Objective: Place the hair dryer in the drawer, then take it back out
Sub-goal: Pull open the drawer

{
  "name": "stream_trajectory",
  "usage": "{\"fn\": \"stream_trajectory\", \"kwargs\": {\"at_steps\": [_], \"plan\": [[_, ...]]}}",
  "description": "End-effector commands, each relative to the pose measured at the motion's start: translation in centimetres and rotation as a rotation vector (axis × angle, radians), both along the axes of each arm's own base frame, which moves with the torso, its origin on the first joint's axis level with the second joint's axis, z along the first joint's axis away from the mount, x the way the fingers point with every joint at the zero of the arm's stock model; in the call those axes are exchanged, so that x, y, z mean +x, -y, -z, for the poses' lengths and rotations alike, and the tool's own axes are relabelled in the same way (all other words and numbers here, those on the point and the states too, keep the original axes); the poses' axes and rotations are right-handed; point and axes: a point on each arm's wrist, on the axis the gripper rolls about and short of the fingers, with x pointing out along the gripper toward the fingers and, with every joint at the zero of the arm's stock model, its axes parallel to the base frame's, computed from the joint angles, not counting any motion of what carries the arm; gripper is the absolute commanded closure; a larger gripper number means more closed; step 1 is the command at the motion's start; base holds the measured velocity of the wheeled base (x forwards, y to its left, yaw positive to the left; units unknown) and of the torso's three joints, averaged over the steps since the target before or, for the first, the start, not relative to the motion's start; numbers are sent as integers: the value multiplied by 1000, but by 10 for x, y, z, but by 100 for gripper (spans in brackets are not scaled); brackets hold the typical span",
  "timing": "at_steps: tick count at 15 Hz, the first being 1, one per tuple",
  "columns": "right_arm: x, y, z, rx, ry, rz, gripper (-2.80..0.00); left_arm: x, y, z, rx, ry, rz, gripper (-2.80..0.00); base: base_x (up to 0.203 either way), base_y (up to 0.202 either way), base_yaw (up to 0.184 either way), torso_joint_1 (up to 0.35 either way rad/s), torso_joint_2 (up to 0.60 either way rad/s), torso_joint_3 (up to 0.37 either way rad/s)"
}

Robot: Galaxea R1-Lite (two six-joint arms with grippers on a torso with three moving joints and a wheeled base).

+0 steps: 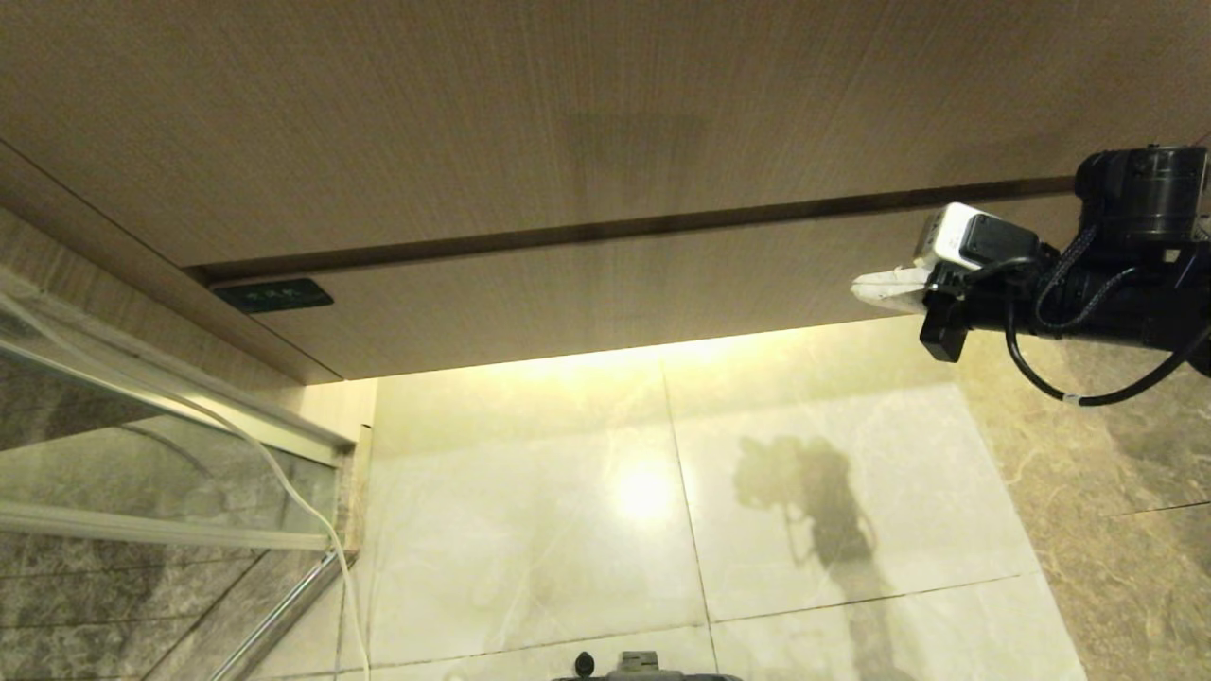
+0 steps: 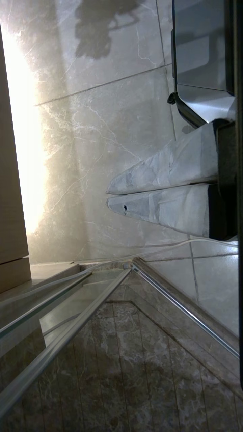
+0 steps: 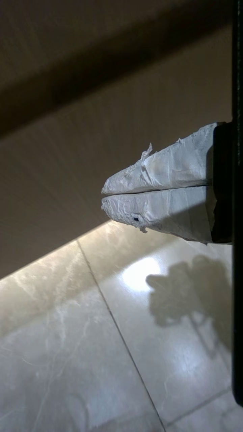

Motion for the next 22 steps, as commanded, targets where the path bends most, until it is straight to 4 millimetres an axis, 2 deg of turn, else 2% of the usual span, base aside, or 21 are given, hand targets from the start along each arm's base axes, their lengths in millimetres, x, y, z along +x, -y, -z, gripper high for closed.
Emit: {"fn": "stream_trajectory", "kwargs": {"at_steps": [1,4,7,11,14,20,22], "plan": [[-1,4,-18,-17,27,-64,0,0,0,0,0,0,0,0,0,0,0,0,0,0],[-16,4,-29,-42,11,-92,0,0,0,0,0,-1,0,0,0,0,0,0,0,0],[-30,5,-29,-75,-76,-109,0,0,0,0,0,0,0,0,0,0,0,0,0,0],[-37,2,-46,-118,-121,-127,0,0,0,0,0,0,0,0,0,0,0,0,0,0],[-43,1,-47,-138,-171,-134,0,0,0,0,0,0,0,0,0,0,0,0,0,0],[-29,-4,-53,-156,-141,-142,0,0,0,0,0,-1,0,0,0,0,0,0,0,0],[-31,-5,-52,-180,-184,-94,0,0,0,0,0,-2,0,0,0,0,0,0,0,0]]}}
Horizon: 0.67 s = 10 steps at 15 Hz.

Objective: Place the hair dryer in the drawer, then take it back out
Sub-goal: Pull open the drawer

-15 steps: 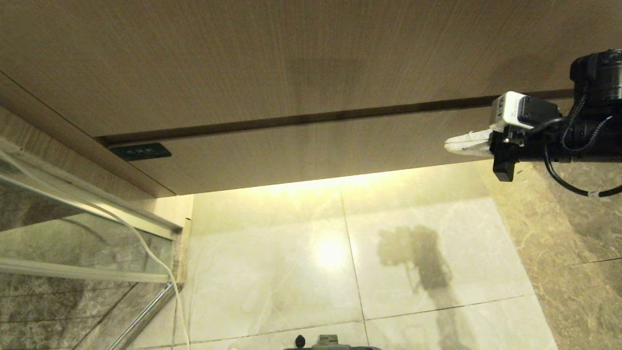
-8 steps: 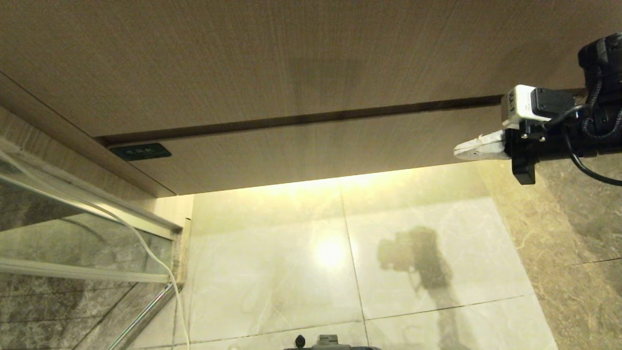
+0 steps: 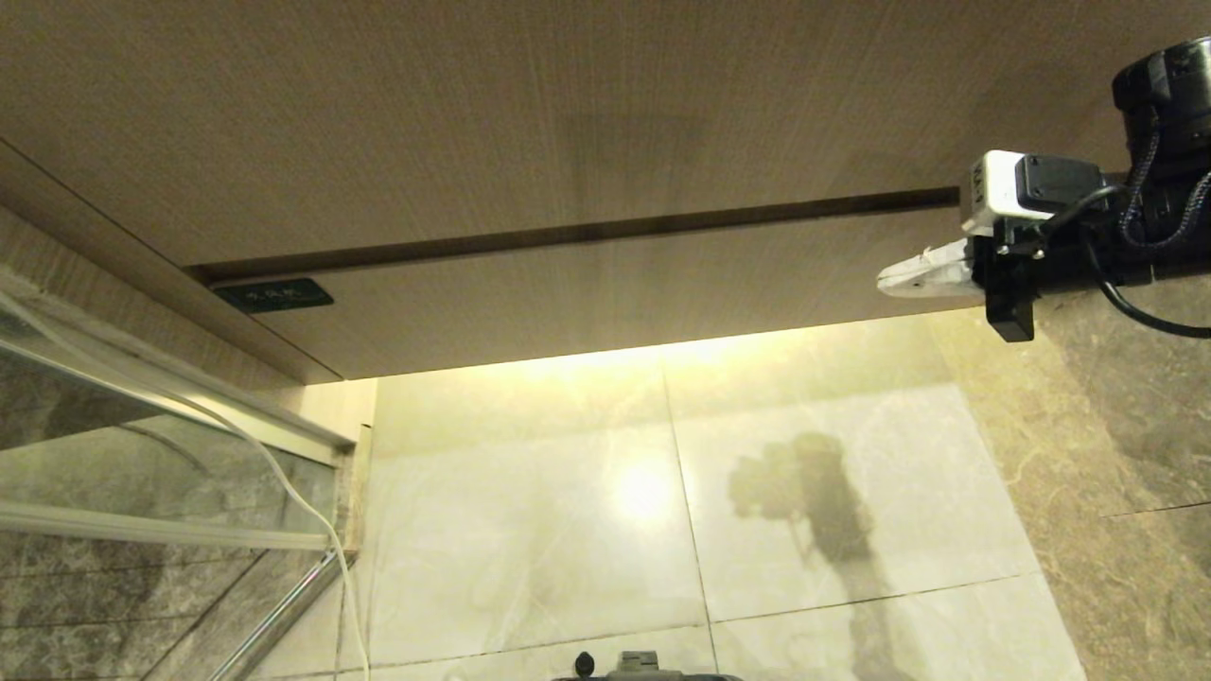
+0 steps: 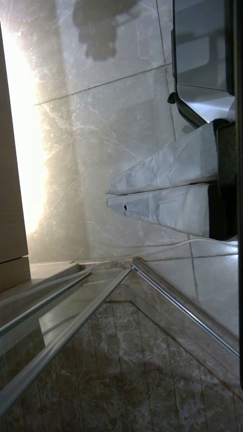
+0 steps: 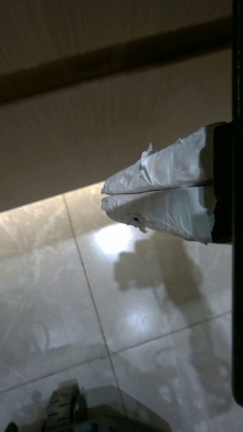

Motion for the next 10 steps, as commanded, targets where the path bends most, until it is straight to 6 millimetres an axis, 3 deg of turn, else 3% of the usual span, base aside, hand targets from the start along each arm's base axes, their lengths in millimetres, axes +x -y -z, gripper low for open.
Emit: {"fn": "stream_trajectory", "kwargs": {"at_steps": [1,6,7,10], "plan": [[-2,-1,1,-21,-47,12,0,0,0,0,0,-1,0,0,0,0,0,0,0,0],[-5,-4,-2,-35,-74,-11,0,0,0,0,0,0,0,0,0,0,0,0,0,0],[-4,-4,-5,-49,-40,-20,-280,0,0,0,0,1,0,0,0,0,0,0,0,0],[-3,-10,0,-53,-84,-46,-280,0,0,0,0,-1,0,0,0,0,0,0,0,0]]}}
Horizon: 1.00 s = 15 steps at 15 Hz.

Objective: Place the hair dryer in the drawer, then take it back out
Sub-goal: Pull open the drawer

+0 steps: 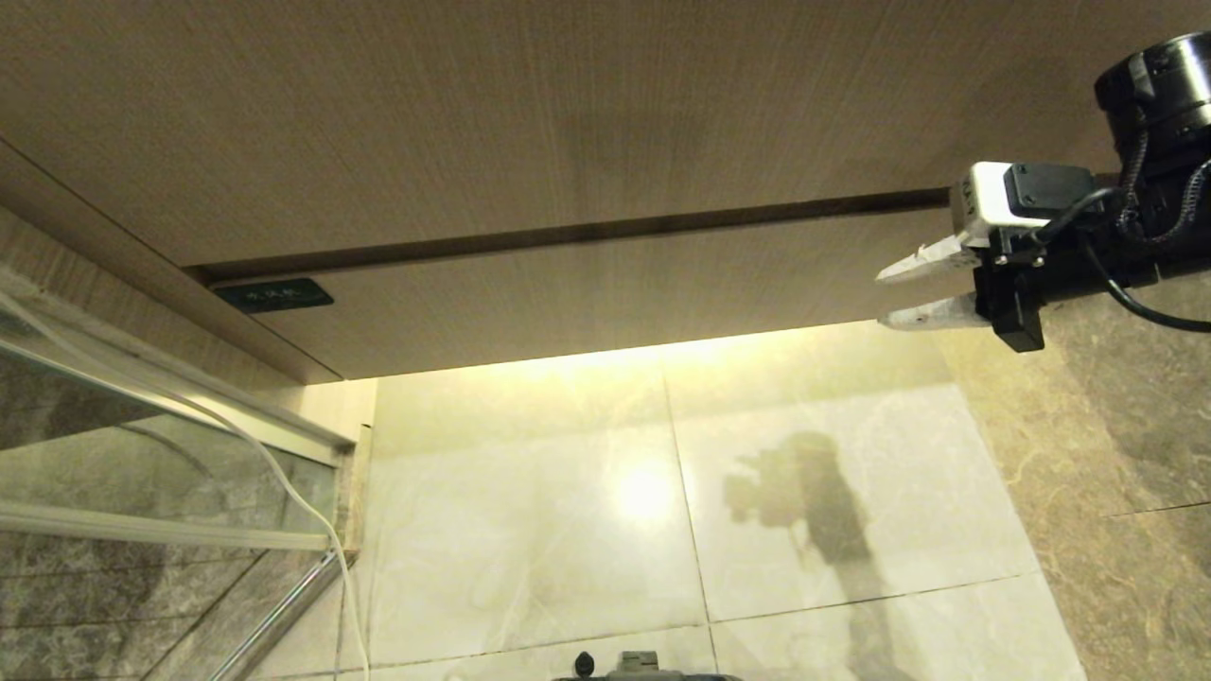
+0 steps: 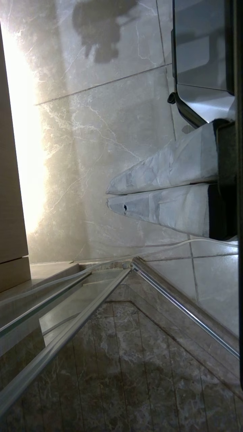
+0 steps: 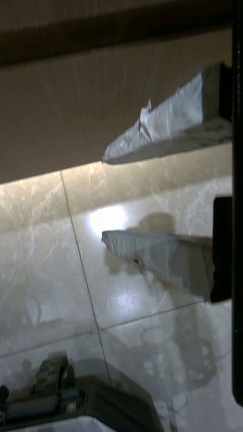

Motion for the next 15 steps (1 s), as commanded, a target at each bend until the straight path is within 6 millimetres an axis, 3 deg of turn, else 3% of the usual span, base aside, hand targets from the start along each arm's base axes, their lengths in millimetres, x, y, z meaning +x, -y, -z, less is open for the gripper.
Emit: {"fn": "stream_trajectory", "kwargs": {"at_steps": [1,7,15], "plan": [[1,-3,-1,3,0,-17,-280,0,0,0,0,0,0,0,0,0,0,0,0,0],[17,-8,-6,-65,64,36,-280,0,0,0,0,-1,0,0,0,0,0,0,0,0],[43,-19,1,-107,54,132,-280,0,0,0,0,-1,0,0,0,0,0,0,0,0]]}}
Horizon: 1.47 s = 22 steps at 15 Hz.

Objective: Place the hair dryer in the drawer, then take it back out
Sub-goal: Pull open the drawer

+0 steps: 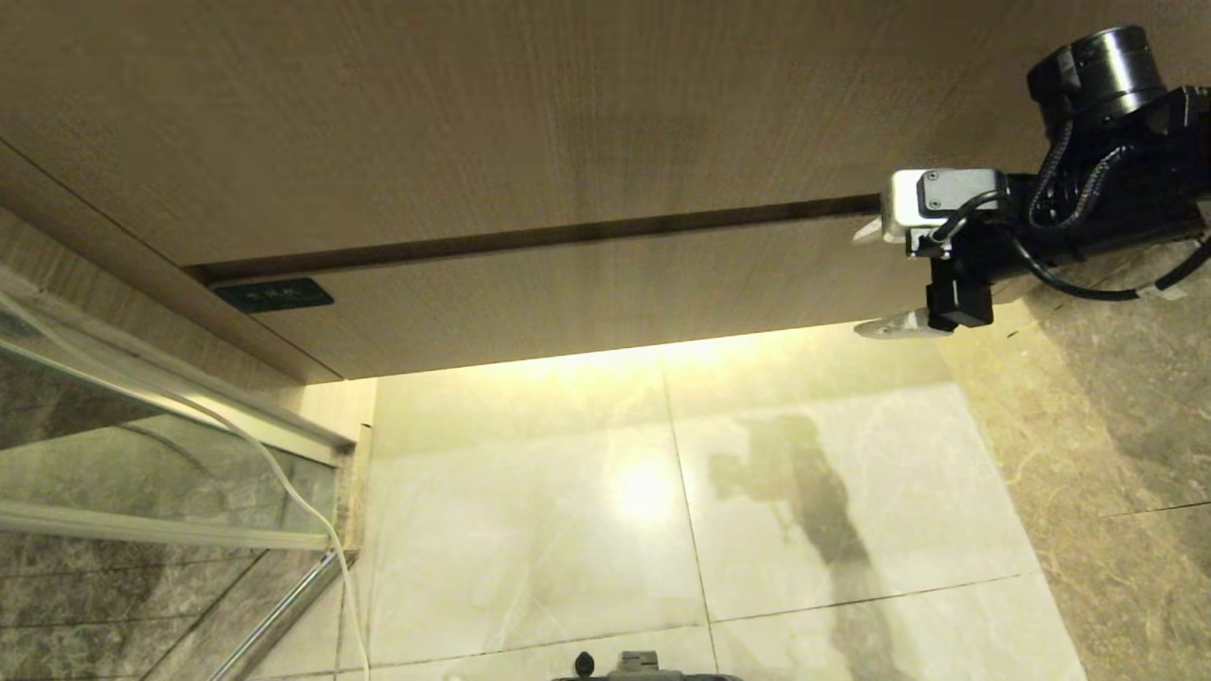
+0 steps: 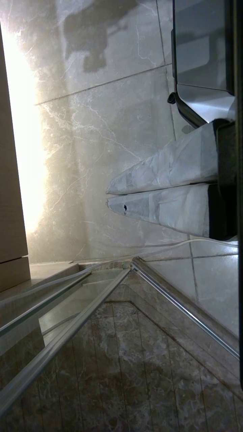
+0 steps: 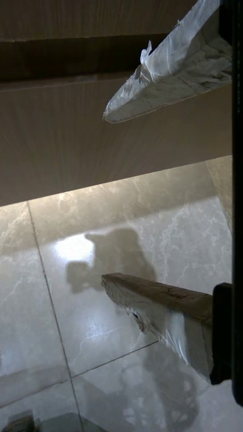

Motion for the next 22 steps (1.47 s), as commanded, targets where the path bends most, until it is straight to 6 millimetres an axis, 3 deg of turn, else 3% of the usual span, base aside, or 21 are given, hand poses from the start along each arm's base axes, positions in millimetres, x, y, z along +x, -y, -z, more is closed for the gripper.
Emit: {"fn": "stream_trajectory", "kwargs": {"at_steps": [1,7,12,22], "plan": [[14,-4,5,15,4,15,-280,0,0,0,0,1,0,0,0,0,0,0,0,0],[37,-8,6,92,107,78,-280,0,0,0,0,1,0,0,0,0,0,0,0,0],[43,-10,8,97,135,81,-280,0,0,0,0,-1,0,0,0,0,0,0,0,0],[69,-15,27,117,165,83,-280,0,0,0,0,1,0,0,0,0,0,0,0,0]]}}
